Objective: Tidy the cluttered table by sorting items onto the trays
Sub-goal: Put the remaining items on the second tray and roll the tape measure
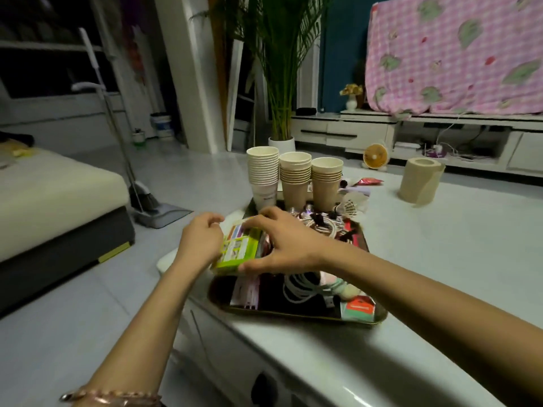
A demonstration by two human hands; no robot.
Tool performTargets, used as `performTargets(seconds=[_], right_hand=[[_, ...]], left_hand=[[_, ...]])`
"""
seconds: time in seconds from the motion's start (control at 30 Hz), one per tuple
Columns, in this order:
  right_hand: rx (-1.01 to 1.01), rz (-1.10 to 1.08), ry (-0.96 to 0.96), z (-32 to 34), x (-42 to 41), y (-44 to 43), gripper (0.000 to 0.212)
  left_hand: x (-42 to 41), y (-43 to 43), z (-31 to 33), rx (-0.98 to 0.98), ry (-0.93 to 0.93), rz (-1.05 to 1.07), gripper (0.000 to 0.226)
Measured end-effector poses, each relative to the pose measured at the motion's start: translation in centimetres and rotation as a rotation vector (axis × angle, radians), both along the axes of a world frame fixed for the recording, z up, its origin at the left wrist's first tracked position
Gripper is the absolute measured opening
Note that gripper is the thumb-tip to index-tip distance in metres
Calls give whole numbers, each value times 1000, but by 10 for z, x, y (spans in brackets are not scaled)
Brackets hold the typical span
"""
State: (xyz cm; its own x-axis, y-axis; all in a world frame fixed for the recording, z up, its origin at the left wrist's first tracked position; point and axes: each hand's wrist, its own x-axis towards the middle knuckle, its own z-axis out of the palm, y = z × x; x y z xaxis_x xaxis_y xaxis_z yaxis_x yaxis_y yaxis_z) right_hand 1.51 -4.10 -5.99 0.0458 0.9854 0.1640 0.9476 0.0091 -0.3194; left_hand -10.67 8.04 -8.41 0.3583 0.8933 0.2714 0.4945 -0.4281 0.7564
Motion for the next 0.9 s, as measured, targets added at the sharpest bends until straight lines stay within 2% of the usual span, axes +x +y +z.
performTargets(seconds=[0.1, 0.23, 0.37, 0.5, 0.6, 0.67, 0.77, 0.9], right_hand=[[-131, 1, -213, -12, -11, 4, 82], [-286, 24, -228, -24, -13, 1, 80], [-240, 20, -299, -29, -17, 2, 67], [-189, 12, -378, -34, -26, -3, 68], [-176, 1, -248, -23, -21, -8, 70], [-79, -53, -195, -6, -3, -21, 66], [3, -178, -66, 18, 37, -52, 56], [-164, -560, 184, 30, 112, -140, 44]], left_hand=[[-2, 3, -5, -27, 57, -24, 33], [0, 3, -12, -55, 168, -95, 34], [8, 0, -15, -83, 247, -136, 35], [14, -12, -10, -72, 234, -79, 34], [22, -31, 4, 50, 124, -6, 32], [35, -54, 14, 169, -19, -52, 29], [53, -89, 27, 330, -192, -248, 26], [86, -147, 22, 301, -198, -551, 26]])
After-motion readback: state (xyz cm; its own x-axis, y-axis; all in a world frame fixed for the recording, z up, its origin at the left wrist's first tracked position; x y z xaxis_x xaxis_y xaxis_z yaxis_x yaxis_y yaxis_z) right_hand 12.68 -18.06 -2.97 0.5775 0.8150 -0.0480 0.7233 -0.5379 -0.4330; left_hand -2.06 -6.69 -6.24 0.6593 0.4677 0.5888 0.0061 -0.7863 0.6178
